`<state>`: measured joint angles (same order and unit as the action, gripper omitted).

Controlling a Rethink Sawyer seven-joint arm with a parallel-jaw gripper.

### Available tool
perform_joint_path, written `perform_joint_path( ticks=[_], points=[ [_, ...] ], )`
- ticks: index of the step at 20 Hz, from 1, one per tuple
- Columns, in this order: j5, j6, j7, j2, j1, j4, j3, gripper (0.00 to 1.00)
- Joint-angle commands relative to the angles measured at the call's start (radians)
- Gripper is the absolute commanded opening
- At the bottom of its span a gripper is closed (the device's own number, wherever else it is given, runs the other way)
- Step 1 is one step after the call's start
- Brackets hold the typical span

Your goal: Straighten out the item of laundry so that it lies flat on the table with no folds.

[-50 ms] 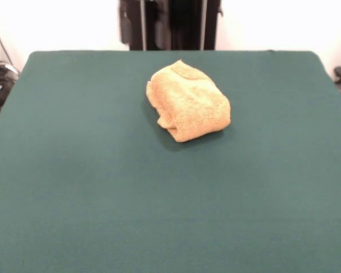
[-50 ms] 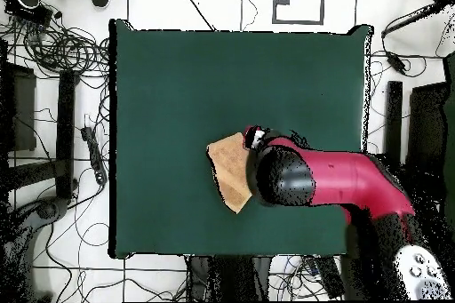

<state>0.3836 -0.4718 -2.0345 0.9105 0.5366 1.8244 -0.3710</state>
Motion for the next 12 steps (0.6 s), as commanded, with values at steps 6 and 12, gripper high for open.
perform_joint_path(
  ticks=[6,12],
  points=[
    [-0.137,0.202,-0.322,-0.257,-0.242,-0.025,0.154,1.0],
    [-0.213,0.135,-0.265,-0.202,-0.203,0.105,0.174,1.0]
  ],
)
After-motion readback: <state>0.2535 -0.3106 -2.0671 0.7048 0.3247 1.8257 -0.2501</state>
